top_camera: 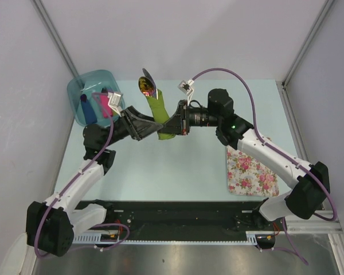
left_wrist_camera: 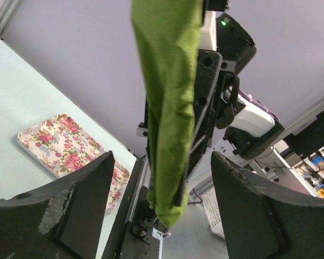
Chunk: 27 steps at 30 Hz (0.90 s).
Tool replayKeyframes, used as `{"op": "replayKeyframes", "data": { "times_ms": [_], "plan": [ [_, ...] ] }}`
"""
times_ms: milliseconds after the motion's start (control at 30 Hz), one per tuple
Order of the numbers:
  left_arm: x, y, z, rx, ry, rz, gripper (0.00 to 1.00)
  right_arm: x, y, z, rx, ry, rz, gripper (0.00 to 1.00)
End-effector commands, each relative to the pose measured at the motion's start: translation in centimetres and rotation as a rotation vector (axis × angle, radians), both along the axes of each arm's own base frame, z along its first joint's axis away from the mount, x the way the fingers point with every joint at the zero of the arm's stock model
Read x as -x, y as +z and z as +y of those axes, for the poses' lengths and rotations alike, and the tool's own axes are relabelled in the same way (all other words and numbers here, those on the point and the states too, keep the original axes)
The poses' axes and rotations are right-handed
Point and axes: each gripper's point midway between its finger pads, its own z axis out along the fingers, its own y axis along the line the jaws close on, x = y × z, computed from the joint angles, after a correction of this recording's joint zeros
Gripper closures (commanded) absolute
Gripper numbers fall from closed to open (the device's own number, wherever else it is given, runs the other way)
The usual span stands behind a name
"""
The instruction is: Place the utensils on the paper napkin and roll it up
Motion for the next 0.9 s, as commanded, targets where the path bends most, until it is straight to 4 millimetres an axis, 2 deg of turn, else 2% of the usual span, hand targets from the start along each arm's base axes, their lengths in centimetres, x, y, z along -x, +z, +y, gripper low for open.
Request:
{"op": "replayKeyframes", "data": {
  "times_ms": [0, 133, 267, 300, 433, 600, 700, 867],
  "plan": [
    [0.1, 2.2, -0.4, 0.054, 0.000, -0.038, 0.28, 0.5, 3.9, 0.2, -0.101, 0.021, -0.104, 1.00],
    [0.3, 2.6, -0.6, 0.066, -0.015, -0.036, 0.49, 0.6, 3.6, 0.3, -0.099, 0.026, -0.101, 1.00],
    [0.2, 3.0, -0.6, 0.080, -0.019, -0.028, 0.60, 0.6, 3.4, 0.3, -0.098, 0.026, -0.100, 1.00],
    [0.3, 3.1, -0.6, 0.085, -0.023, -0.022, 0.60, 0.6, 3.4, 0.3, -0.098, 0.028, -0.100, 1.00],
    [0.1, 3.5, -0.6, 0.100, -0.018, -0.015, 0.49, 0.6, 3.3, 0.4, -0.098, 0.026, -0.100, 1.00],
    [-0.1, 3.7, -0.6, 0.106, -0.017, -0.008, 0.49, 0.6, 3.4, 0.4, -0.101, 0.026, -0.099, 1.00],
    [-0.3, 3.7, -0.6, 0.109, -0.015, 0.001, 0.57, 0.7, 3.1, 0.4, -0.090, 0.027, -0.106, 1.00],
    [-0.4, 3.9, -0.6, 0.115, -0.011, 0.008, 0.80, 0.7, 2.8, 0.4, -0.075, 0.023, -0.114, 1.00]
  ]
}}
